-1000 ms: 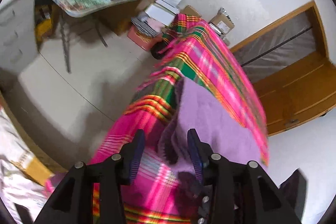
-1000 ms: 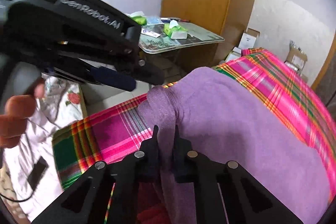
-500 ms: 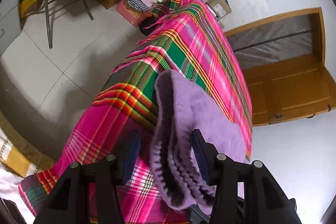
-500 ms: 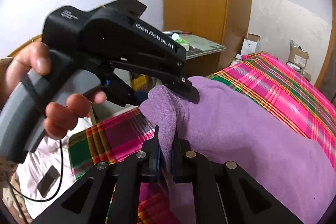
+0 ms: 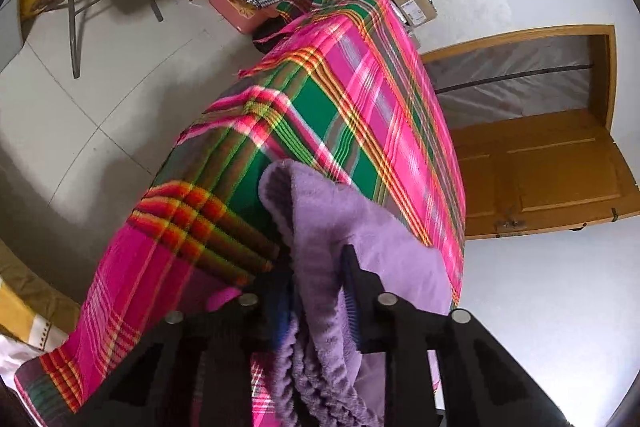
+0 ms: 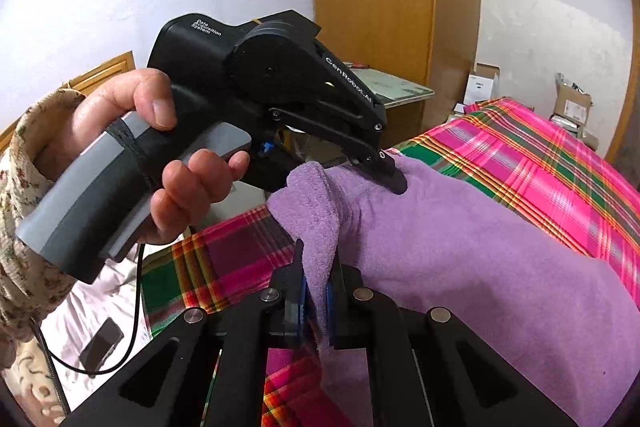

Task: Fold clothes
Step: 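Grasp the sweatshirt end edge with the left tool while the right tool grasps beside it, then lift the gripped sweatshirt end with both tools and carry it over the fold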

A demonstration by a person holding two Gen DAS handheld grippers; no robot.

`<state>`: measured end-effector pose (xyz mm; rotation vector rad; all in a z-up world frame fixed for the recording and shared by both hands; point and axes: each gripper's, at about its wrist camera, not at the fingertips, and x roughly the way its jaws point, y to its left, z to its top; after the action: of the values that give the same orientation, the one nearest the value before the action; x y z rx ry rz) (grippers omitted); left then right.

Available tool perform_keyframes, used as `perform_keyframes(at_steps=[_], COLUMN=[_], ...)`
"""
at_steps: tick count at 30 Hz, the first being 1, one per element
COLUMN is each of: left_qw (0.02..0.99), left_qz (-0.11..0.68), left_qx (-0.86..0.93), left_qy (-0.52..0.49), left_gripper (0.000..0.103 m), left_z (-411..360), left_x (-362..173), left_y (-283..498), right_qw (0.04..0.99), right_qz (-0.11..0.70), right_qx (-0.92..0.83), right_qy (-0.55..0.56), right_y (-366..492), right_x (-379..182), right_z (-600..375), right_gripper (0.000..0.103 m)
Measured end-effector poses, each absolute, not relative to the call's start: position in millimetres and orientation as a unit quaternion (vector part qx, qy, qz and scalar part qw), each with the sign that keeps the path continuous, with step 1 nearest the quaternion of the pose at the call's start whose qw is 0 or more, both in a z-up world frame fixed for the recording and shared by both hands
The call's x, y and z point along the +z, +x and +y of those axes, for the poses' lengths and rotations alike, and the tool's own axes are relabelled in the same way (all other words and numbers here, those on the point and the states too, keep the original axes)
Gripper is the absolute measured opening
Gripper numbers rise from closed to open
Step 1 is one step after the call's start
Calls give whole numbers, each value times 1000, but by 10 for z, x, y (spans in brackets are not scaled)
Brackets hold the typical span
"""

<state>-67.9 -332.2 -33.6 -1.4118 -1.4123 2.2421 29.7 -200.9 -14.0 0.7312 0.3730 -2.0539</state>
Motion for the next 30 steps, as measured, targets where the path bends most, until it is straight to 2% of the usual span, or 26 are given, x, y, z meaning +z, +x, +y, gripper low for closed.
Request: perform_keyframes(at_steps=[13, 30], left_qw=[66, 46], left_qz=[-408, -407], left_qx=[793, 795], left_qy=[-447, -447], left_gripper=[16, 15], left_z=[-3419, -3468], left_x=[-98, -219], left_y=[-738, -692], right_qw=[437, 442], right_qz=[166, 156], right_qx=[-833, -821], right_qy=[296, 325], right_y=[292, 123], right_x=[-107, -230], right_z=[-2308, -2464], right_gripper=[7, 7])
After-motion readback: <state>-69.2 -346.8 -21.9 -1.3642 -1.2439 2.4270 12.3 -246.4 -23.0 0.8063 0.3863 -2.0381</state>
